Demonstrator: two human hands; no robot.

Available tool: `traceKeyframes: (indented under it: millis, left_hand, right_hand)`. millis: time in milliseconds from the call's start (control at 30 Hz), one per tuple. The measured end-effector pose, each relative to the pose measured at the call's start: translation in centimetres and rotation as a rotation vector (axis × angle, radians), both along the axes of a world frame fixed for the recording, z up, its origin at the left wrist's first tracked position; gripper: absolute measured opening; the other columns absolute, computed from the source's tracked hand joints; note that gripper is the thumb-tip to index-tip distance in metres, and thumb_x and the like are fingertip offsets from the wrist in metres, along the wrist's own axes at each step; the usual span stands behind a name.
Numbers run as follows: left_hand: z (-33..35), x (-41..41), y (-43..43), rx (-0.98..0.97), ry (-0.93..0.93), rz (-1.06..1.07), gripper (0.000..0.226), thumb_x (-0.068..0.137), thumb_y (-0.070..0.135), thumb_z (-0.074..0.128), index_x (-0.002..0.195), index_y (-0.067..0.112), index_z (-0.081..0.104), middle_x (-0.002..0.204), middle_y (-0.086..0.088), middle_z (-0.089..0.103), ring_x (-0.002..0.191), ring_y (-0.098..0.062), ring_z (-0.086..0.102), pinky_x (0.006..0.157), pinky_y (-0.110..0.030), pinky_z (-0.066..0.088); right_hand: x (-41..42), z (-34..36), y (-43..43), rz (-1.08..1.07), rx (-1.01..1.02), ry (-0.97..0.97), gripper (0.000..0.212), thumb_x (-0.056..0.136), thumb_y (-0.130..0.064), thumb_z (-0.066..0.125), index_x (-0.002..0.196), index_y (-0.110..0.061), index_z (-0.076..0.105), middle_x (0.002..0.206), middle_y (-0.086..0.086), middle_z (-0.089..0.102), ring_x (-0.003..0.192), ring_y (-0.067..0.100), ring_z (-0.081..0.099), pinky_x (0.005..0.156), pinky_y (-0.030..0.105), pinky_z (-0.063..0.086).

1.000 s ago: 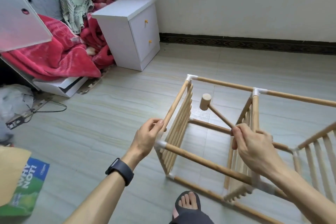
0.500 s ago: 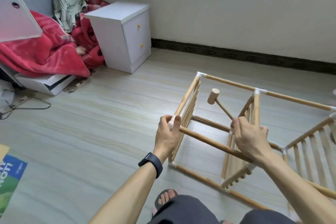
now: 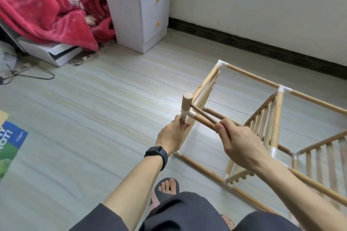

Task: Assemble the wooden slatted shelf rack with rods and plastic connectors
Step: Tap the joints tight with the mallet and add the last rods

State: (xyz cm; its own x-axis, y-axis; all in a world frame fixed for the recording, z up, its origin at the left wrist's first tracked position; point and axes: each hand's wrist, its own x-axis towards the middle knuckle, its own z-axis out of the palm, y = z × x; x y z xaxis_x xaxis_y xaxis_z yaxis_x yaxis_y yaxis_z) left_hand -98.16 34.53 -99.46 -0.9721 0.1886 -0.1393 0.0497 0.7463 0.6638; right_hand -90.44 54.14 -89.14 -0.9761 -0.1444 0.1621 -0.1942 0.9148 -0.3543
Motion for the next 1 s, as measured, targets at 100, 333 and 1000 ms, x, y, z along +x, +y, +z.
traceKeyframes:
  millis: [100, 333, 1000]
  left_hand:
    - [-0.29, -0.37, 0.08, -0.034, 0.019, -0.006, 0.036, 0.102, 0.052, 0.031, 0.107, 0.018, 0.039, 0.092, -0.007, 0.067, 0.082, -0.035, 0.063, 0.069, -0.047, 0.052]
    - [-0.84, -0.3, 0.21, -0.058, 0.077, -0.003, 0.04, 0.103, 0.052, 0.035, 0.11, 0.014, 0.04, 0.083, -0.006, 0.062, 0.077, -0.035, 0.063, 0.061, -0.041, 0.044]
    - [-0.61, -0.07, 0.28, -0.051, 0.042, 0.011, 0.037, 0.104, 0.052, 0.032, 0.112, 0.017, 0.039, 0.09, -0.007, 0.065, 0.082, -0.034, 0.064, 0.07, -0.047, 0.053]
  right_hand:
    - [-0.25, 0.62, 0.1, 0.008, -0.194, 0.133, 0.041, 0.105, -0.05, 0.028, 0.095, -0.021, 0.055, 0.051, -0.009, 0.047, 0.05, 0.011, 0.054, 0.045, 0.018, 0.031]
    - [0.08, 0.39, 0.0, 0.003, 0.014, -0.101, 0.038, 0.103, -0.051, 0.027, 0.092, -0.024, 0.052, 0.053, -0.003, 0.053, 0.043, 0.012, 0.05, 0.043, 0.029, 0.041]
    - [-0.01, 0.6, 0.02, 0.001, -0.151, 0.058, 0.037, 0.107, -0.046, 0.025, 0.086, -0.025, 0.047, 0.053, -0.007, 0.05, 0.046, 0.013, 0.053, 0.044, 0.022, 0.042]
